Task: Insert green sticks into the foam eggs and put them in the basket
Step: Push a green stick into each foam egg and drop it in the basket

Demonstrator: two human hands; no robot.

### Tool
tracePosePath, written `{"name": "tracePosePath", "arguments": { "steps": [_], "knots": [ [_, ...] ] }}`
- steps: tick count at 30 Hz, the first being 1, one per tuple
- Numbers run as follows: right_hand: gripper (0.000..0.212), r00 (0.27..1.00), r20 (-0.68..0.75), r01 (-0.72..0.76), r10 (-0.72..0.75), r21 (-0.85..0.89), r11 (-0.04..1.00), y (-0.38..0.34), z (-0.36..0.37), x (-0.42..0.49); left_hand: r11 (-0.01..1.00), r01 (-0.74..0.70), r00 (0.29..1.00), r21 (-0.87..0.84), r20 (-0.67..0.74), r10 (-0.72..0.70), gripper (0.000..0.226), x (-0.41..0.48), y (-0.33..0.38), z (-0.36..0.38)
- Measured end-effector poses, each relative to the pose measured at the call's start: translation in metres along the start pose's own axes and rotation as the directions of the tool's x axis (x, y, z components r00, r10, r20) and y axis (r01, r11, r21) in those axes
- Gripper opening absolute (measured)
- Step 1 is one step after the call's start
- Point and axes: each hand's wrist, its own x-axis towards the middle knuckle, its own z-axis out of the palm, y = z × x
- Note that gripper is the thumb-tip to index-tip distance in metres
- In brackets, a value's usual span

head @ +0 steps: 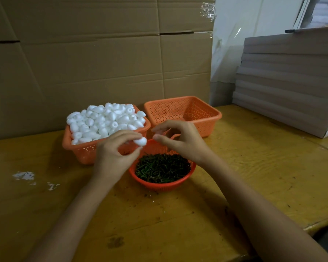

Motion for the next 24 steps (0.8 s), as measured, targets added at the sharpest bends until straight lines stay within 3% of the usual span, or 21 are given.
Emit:
{"name": "tracePosePath", "arguments": {
  "steps": [6,12,17,24],
  "knots": [
    [0.025,0.990,0.111,0.093,-0.084,-0.081,0.992,-0.001,0.005,-0.001,0.991,0.042,0.997,-0.126,0.073,-0.033,0.036,-0.001,0.009,0.009],
    [0.023,0.997,0.072,0.011,-0.019,0.113,0.993,0.000,0.003,-0.001,0.858,0.292,0.956,-0.422,0.147,-0.254,0.058,-0.001,0.010,0.007],
    [0.024,0.999,0.038,-0.038,0.030,0.210,0.977,0.004,0.002,-0.001,0.741,0.357,0.932,-0.568,0.164,-0.323,0.037,0.001,0.013,0.006],
    [0.017,0.997,0.066,-0.058,0.042,0.247,0.967,0.004,0.001,0.000,0.641,0.425,0.897,-0.639,0.199,-0.396,0.035,0.002,0.016,0.006]
  ]
}}
